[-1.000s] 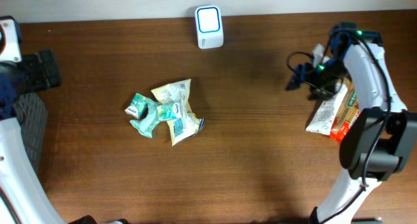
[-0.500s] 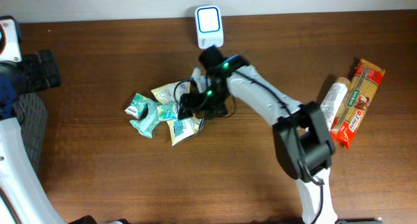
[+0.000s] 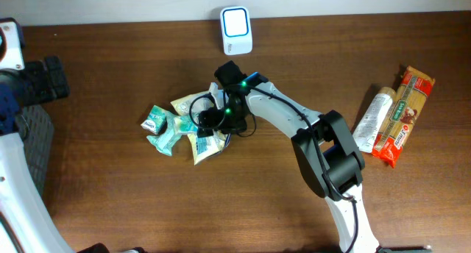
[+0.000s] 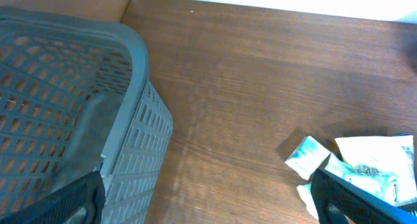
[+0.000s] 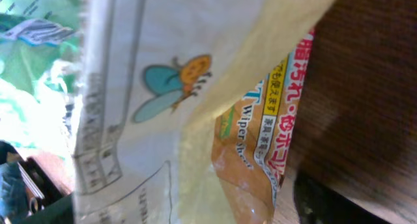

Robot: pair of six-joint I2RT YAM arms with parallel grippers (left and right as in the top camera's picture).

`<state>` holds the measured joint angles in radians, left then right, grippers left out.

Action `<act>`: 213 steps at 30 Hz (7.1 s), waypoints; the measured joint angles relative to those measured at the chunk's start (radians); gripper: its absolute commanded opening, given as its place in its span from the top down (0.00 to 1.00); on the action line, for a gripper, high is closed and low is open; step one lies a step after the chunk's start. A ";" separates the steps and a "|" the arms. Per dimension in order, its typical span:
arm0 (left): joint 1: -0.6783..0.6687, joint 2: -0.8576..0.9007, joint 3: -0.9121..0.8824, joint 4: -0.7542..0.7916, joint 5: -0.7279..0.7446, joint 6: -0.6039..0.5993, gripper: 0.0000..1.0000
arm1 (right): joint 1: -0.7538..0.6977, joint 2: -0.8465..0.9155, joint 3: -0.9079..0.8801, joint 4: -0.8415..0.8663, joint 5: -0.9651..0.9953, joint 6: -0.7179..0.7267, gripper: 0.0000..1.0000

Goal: Scan the item barcode
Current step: 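Grasp the white printed pouch with the right gripper, then lift the white pouch and move it toward the scanner, then hold the white pouch in front of the barcode scanner, then place the white pouch on the pile at the right edge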

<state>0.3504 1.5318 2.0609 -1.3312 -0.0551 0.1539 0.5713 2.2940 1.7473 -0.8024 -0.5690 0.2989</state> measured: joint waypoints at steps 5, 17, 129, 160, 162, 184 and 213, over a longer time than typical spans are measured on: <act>0.000 0.000 0.000 0.000 0.000 0.000 0.01 | -0.006 0.000 -0.020 -0.026 -0.013 0.021 0.96; 0.000 0.000 0.000 0.000 0.000 0.000 0.01 | -0.136 -0.019 0.115 -0.467 0.223 -0.768 0.64; 0.000 0.000 0.000 -0.001 0.000 0.000 0.01 | -0.211 -0.189 0.169 -0.325 -0.040 -0.439 0.96; 0.000 0.000 0.000 -0.003 -0.001 0.000 0.01 | -0.127 -0.161 0.235 0.487 1.211 -1.065 0.96; 0.000 0.000 0.000 -0.002 0.000 0.000 0.01 | -0.109 -0.087 0.235 0.619 1.303 -1.216 0.96; 0.000 0.000 0.000 -0.003 0.000 0.000 0.01 | -0.092 0.116 0.232 0.854 1.409 -1.609 0.96; 0.000 0.000 0.000 -0.014 0.000 0.000 0.01 | -1.206 -0.180 0.245 -0.539 0.334 -0.394 0.01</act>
<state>0.3504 1.5318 2.0609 -1.3453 -0.0551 0.1539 -0.6346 2.1143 1.9923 -1.3418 -0.2348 -0.0956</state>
